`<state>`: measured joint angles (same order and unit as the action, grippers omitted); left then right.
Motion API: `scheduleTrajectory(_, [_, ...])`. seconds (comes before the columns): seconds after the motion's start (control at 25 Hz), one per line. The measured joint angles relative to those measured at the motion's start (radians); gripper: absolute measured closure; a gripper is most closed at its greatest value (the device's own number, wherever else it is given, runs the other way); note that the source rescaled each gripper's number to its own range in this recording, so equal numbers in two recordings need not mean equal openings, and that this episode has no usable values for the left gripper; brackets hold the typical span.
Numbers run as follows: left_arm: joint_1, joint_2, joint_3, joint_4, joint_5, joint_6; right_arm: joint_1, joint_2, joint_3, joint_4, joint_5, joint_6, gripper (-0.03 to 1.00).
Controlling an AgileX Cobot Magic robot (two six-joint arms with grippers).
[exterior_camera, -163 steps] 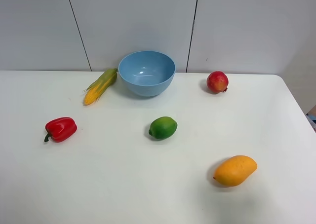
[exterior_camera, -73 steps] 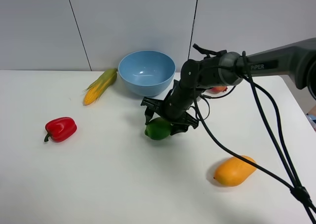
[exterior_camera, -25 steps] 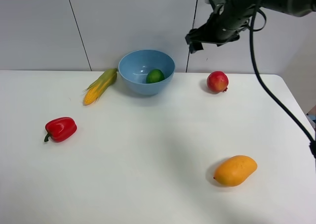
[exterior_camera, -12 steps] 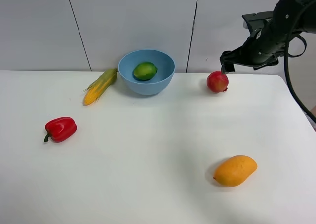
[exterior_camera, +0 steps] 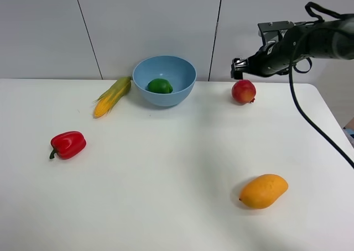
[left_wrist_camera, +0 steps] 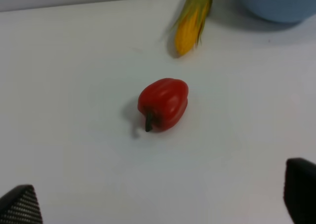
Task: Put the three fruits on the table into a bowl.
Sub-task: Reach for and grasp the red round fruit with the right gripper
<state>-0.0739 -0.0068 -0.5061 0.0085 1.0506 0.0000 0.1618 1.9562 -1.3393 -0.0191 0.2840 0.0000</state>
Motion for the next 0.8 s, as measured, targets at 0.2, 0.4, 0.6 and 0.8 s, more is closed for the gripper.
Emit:
scheduleTrajectory(0.2, [0.0,0.0,0.0,0.0,0.0,0.0,-0.008,0.091,0.0,0.008,-0.009,0.0,-0.03])
scheduleTrajectory(0.4, [0.0,0.0,0.0,0.0,0.0,0.0,-0.036,0.112,0.0,0.008,-0.047,0.0,-0.03])
scheduleTrajectory(0.6, [0.0,0.0,0.0,0.0,0.0,0.0,-0.066,0.12,0.0,0.019,-0.1,0.0,-0.03])
scheduleTrajectory(0.8, [0.0,0.0,0.0,0.0,0.0,0.0,-0.07,0.163,0.0,0.03,-0.152,0.0,-0.03])
